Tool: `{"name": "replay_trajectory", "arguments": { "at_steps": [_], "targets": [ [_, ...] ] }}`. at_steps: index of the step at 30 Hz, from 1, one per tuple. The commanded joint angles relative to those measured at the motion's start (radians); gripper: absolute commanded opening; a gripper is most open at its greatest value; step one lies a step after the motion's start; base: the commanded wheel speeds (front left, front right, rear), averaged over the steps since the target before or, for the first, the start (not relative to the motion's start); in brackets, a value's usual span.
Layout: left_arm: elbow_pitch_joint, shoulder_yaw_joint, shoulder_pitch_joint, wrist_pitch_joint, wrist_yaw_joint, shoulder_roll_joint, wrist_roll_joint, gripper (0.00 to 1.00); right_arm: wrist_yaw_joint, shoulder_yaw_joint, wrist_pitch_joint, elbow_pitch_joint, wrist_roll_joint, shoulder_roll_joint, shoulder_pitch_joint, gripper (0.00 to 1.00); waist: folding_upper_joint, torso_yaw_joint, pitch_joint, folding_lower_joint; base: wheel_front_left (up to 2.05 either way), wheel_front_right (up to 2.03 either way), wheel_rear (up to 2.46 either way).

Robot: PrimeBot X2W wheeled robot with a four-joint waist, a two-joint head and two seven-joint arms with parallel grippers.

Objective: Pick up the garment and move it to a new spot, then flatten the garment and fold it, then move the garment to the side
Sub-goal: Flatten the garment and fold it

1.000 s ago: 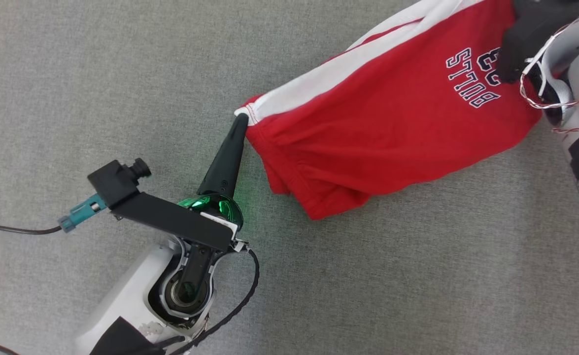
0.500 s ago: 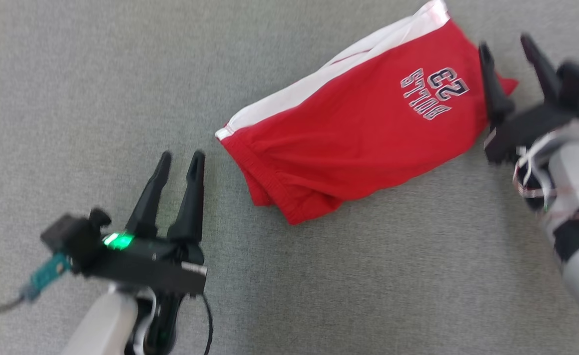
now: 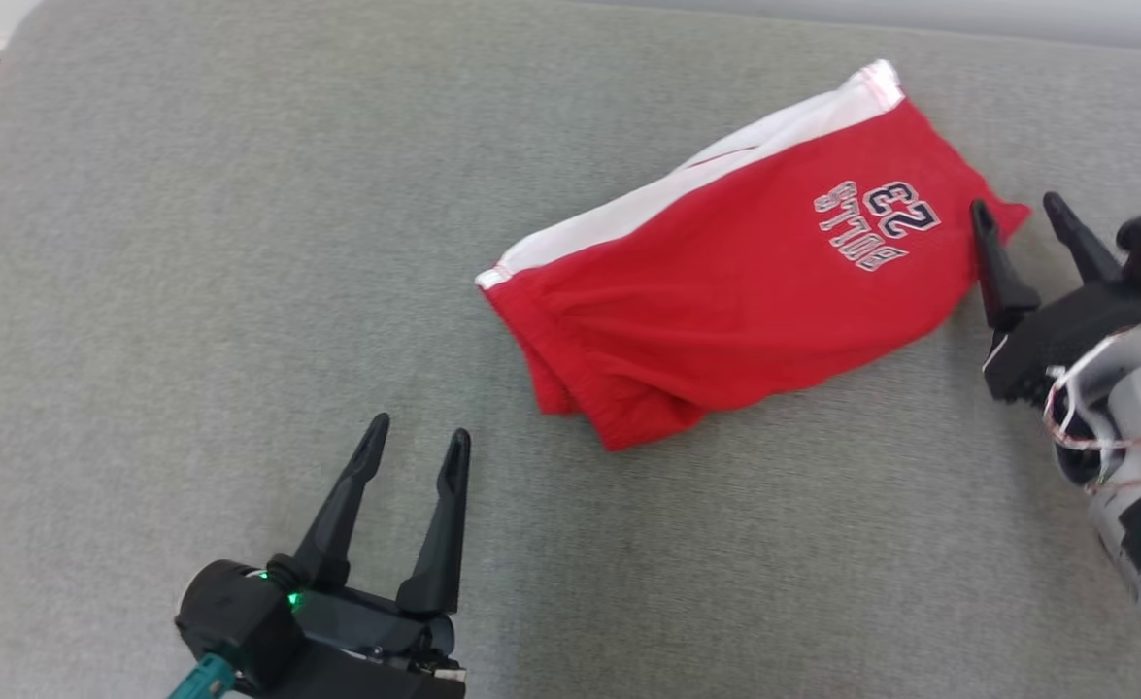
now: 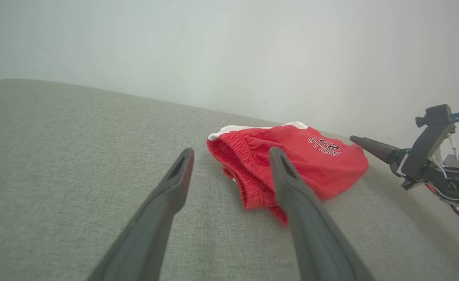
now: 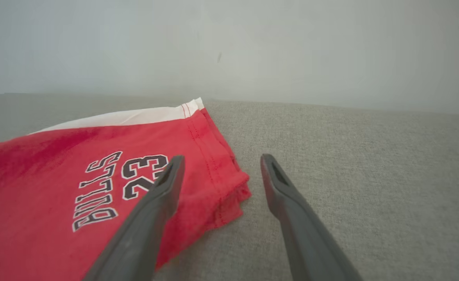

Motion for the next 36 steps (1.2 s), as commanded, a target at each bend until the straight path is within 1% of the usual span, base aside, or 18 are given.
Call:
{"name": "replay_trajectory", "arguments": {
  "at_steps": [1, 8, 10, 17, 18, 19, 20, 21, 22, 23, 28, 36],
  "targets": [
    [0.006, -0.001, 0.007, -0.003, -0.009, -0.009, 0.010, 1.00, -0.003, 0.001, 0.015, 0.013, 0.018, 0.001, -0.020, 1.00, 0.0001, 0.023, 0.008, 0.0002, 0.00, 0.00, 0.00],
    [0.024, 0.008, -0.007, -0.003, -0.036, -0.027, 0.078, 1.00, -0.003, -0.002, 0.075, 0.120, 0.068, -0.002, -0.088, 1.00, 0.0001, 0.058, 0.019, 0.0002, 0.00, 0.00, 0.00],
    [0.029, 0.013, -0.003, -0.003, -0.042, -0.033, 0.085, 1.00, -0.003, 0.002, 0.087, 0.150, 0.076, -0.006, -0.101, 1.00, 0.0001, 0.065, 0.019, 0.0002, 0.00, 0.00, 0.00],
    [0.047, 0.024, 0.010, -0.003, -0.059, -0.049, 0.101, 1.00, -0.003, 0.005, 0.146, 0.242, 0.120, 0.011, -0.114, 1.00, 0.0001, 0.075, 0.010, 0.0002, 0.00, 0.00, 0.00],
    [0.047, 0.026, 0.010, -0.003, -0.058, -0.050, 0.101, 1.00, -0.003, 0.005, 0.150, 0.252, 0.123, 0.013, -0.114, 0.95, 0.0001, 0.074, 0.010, 0.0002, 0.00, 0.00, 0.00],
    [0.049, 0.029, 0.009, -0.003, -0.059, -0.050, 0.104, 1.00, -0.003, 0.003, 0.156, 0.258, 0.131, 0.017, -0.114, 0.80, 0.0001, 0.074, 0.010, 0.0002, 0.00, 0.00, 0.00],
    [0.049, 0.030, 0.008, -0.003, -0.061, -0.051, 0.106, 1.00, -0.003, 0.000, 0.160, 0.261, 0.142, 0.023, -0.113, 0.49, 0.0001, 0.073, 0.011, 0.0002, 0.00, 0.00, 0.00],
    [0.050, 0.031, 0.007, -0.003, -0.064, -0.051, 0.108, 1.00, -0.003, -0.002, 0.160, 0.264, 0.152, 0.026, -0.113, 0.25, 0.0001, 0.072, 0.012, 0.0002, 0.00, 0.00, 0.00],
    [0.051, 0.032, 0.005, -0.003, -0.066, -0.052, 0.109, 1.00, -0.003, -0.003, 0.160, 0.263, 0.161, 0.027, -0.111, 0.07, 0.0001, 0.071, 0.013, 0.0002, 0.00, 0.00, 0.00],
    [0.052, 0.034, 0.003, -0.003, -0.068, -0.052, 0.111, 1.00, -0.003, -0.003, 0.161, 0.261, 0.172, 0.028, -0.108, 0.00, 0.0001, 0.069, 0.014, 0.0002, 0.00, 0.00, 0.00],
    [0.052, 0.039, 0.004, -0.003, -0.069, -0.053, 0.121, 1.00, -0.003, 0.003, 0.151, 0.240, 0.204, 0.034, -0.094, 0.00, 0.0001, 0.054, 0.012, 0.0002, 0.00, 0.00, 0.00],
    [0.057, 0.044, 0.018, -0.003, -0.074, -0.059, 0.138, 1.00, -0.003, 0.016, 0.085, 0.180, 0.270, 0.008, -0.044, 0.00, 0.0001, 0.011, -0.022, 0.0002, 0.00, 0.00, 0.00]
  ]
}}
